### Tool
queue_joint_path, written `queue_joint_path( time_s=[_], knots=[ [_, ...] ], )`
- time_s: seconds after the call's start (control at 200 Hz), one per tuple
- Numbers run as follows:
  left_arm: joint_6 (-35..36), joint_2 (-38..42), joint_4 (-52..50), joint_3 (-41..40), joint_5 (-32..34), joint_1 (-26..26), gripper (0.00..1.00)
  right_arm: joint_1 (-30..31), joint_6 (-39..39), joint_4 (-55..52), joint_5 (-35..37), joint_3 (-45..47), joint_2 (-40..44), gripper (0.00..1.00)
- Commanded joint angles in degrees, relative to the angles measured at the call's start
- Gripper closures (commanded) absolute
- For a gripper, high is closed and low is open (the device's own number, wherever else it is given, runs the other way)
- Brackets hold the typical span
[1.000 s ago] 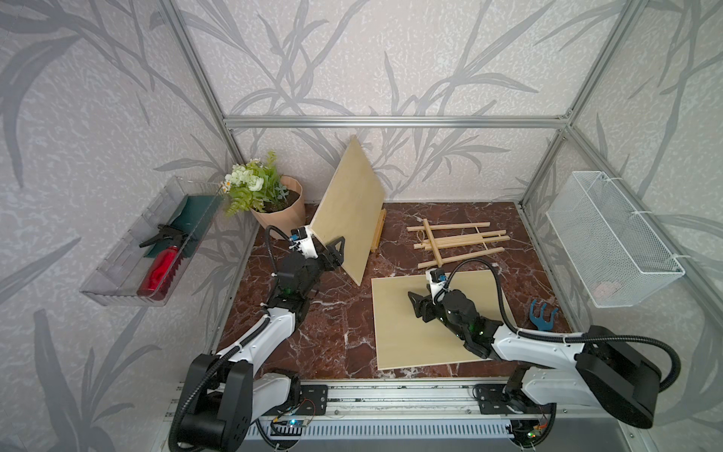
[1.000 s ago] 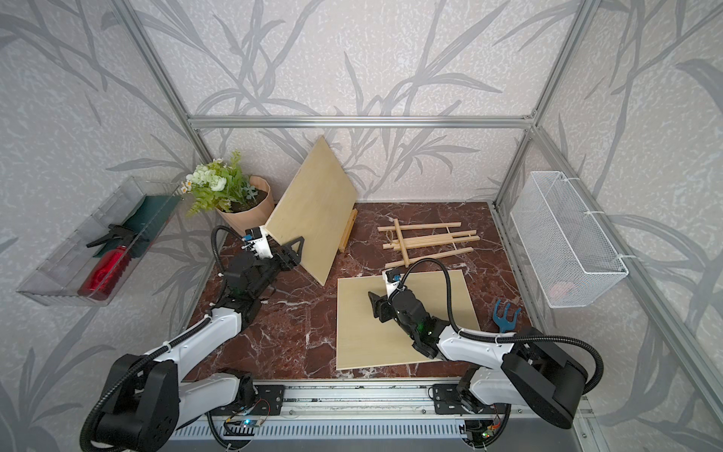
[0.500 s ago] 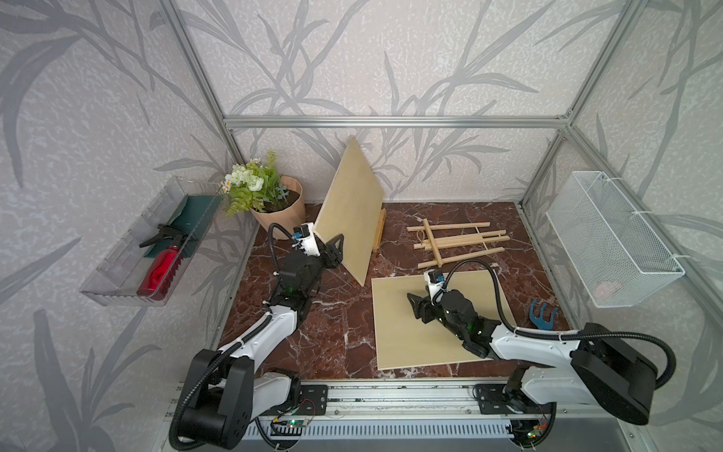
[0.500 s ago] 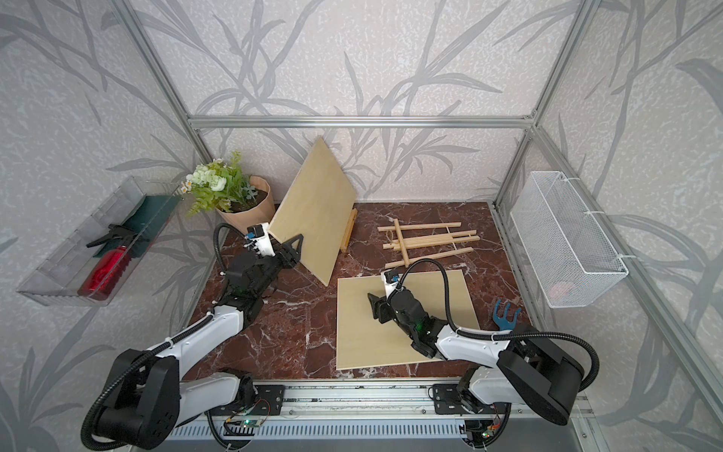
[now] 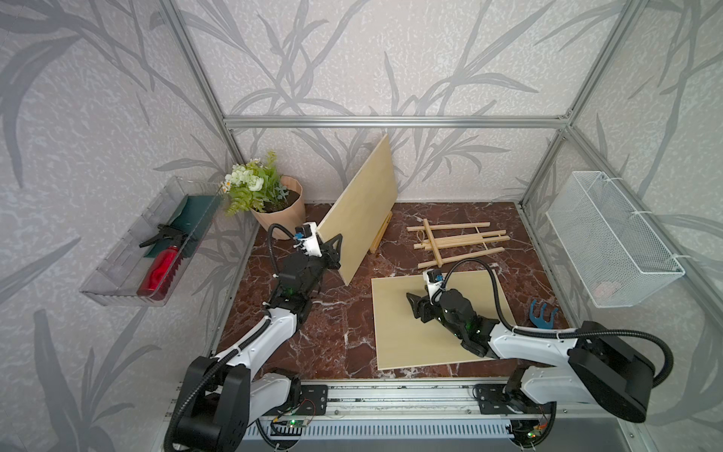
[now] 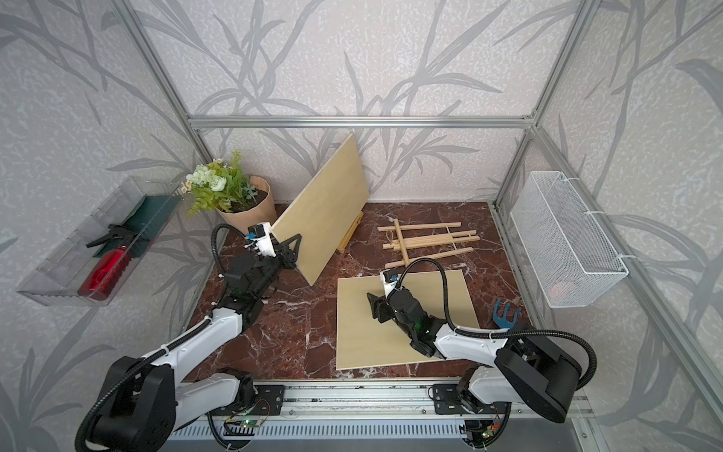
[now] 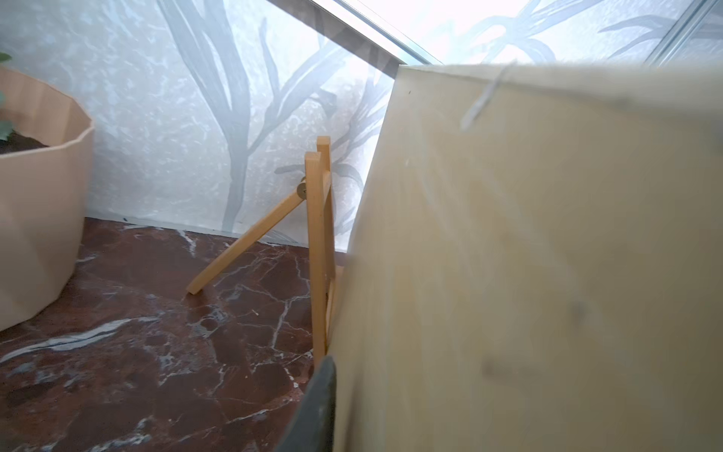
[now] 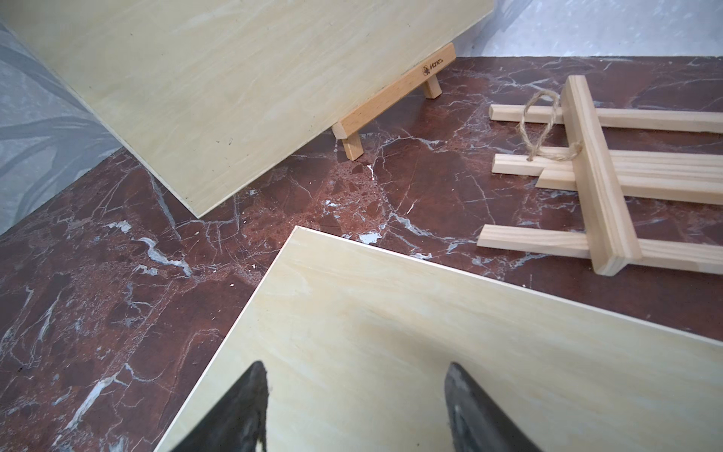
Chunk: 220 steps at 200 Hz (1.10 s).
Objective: Disassemble the easel
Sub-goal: Pick up the drawing board from the easel.
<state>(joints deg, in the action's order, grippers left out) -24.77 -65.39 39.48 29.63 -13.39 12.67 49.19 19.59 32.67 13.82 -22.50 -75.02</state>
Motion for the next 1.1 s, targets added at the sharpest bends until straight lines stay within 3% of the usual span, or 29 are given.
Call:
queue_joint_path(
  time_s=[0.0, 0.125, 1.095],
  knots=[
    [2.5, 4.1, 3.5, 0.7, 2.2, 0.9, 0.87, 0.2, -0.5, 0.0, -0.2, -1.5, -0.4, 0.29],
    [2.9, 6.7, 2.6, 0.4, 4.0, 1.7, 1.00, 0.2, -0.5, 0.1, -0.3, -1.6, -0.5, 0.29],
    [-1.0, 15.7, 3.4, 4.7, 10.4, 5.6, 1.00, 0.2, -0.9, 0.4, -0.5, -1.8, -1.1, 0.30]
  ],
)
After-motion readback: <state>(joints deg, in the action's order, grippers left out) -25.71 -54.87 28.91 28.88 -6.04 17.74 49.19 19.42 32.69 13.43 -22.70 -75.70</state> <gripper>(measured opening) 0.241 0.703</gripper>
